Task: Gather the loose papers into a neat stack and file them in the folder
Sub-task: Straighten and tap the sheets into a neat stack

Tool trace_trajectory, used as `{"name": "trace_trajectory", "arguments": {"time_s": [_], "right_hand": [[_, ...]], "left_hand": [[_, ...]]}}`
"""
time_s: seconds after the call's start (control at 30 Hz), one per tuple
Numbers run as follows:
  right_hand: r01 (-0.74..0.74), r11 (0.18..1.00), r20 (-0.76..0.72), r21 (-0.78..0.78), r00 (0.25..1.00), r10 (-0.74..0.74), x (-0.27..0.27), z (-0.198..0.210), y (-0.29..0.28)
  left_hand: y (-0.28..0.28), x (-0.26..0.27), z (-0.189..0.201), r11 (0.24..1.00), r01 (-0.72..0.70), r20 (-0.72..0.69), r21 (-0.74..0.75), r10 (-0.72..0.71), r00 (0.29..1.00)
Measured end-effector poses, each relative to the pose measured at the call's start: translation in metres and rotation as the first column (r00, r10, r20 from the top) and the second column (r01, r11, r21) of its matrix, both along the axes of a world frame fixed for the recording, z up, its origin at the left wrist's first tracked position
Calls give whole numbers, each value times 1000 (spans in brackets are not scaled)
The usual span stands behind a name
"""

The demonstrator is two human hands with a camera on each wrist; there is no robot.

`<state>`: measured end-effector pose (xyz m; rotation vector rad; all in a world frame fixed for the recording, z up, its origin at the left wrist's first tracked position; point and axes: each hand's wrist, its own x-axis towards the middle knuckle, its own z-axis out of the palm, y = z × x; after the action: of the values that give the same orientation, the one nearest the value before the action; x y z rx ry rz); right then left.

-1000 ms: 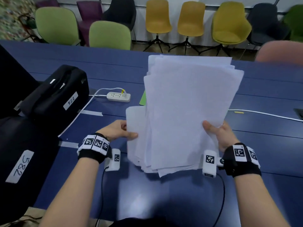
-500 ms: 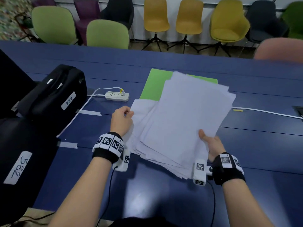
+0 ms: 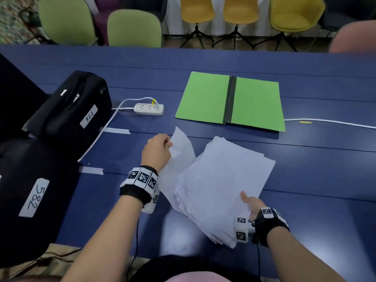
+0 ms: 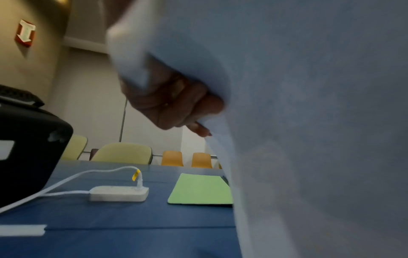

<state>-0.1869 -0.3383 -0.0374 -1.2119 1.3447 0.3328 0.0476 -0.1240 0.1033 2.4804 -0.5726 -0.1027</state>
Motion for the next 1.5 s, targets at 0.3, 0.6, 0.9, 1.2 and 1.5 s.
{"name": "trace_trajectory", "arguments": {"time_s": [0.3,0.6,0.9,1.2,1.5], "right_hand": [[101,993,-13,68,995,-100,2,-18,-7],[367,906,273,211,868,-415,-21,-70,-48],[425,799,291,425,772,-565,7,31,-10],[65,997,188,-38,980,-57,13,2,-5],[36,993,316,-115,949,2,-1,2,-9]], "left_hand": [[-27,-30,78,959,264,711,-103,-115,694],[-35,-96,-53,567,741,-43,359,-783,620],[-28,-95,-77,484,672,-221,560,-694,685],[-19,-108,-99,505,824,-534,257,-636,557],[23,-11,-118,936,-257,-793,-240,-36,608]]}}
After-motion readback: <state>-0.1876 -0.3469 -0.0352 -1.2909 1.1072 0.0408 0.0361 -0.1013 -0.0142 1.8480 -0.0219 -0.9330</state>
